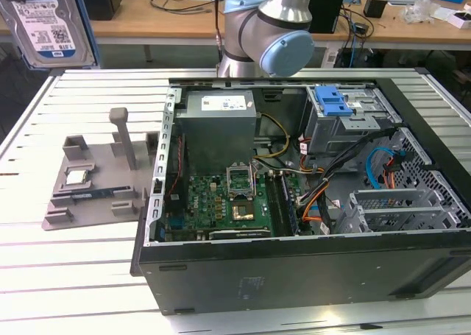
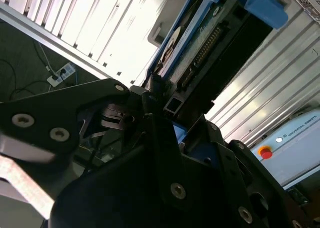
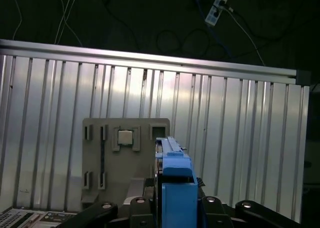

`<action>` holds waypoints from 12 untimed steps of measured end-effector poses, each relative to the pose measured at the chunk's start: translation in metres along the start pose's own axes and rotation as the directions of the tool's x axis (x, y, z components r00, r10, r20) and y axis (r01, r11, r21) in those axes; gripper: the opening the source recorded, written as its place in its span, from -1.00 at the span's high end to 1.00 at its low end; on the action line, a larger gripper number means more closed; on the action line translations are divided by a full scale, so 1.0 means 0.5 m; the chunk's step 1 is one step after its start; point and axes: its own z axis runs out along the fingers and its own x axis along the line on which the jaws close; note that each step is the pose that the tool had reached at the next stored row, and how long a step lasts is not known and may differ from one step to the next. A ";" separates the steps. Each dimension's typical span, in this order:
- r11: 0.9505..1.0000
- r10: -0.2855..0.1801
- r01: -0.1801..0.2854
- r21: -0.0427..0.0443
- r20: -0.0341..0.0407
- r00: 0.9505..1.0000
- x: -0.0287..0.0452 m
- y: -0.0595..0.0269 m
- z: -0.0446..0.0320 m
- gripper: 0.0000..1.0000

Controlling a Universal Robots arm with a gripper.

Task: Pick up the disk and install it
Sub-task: 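Pick up the disk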

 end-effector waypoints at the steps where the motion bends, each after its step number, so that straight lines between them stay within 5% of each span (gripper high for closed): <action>1: 1.000 0.000 0.000 0.000 0.000 1.000 0.000 0.001 -0.011 0.26; 6: 1.000 0.000 0.000 0.000 0.000 1.000 -0.001 0.002 -0.038 0.26; 12: 1.000 0.013 -0.013 0.000 -0.004 1.000 -0.001 0.001 -0.038 0.26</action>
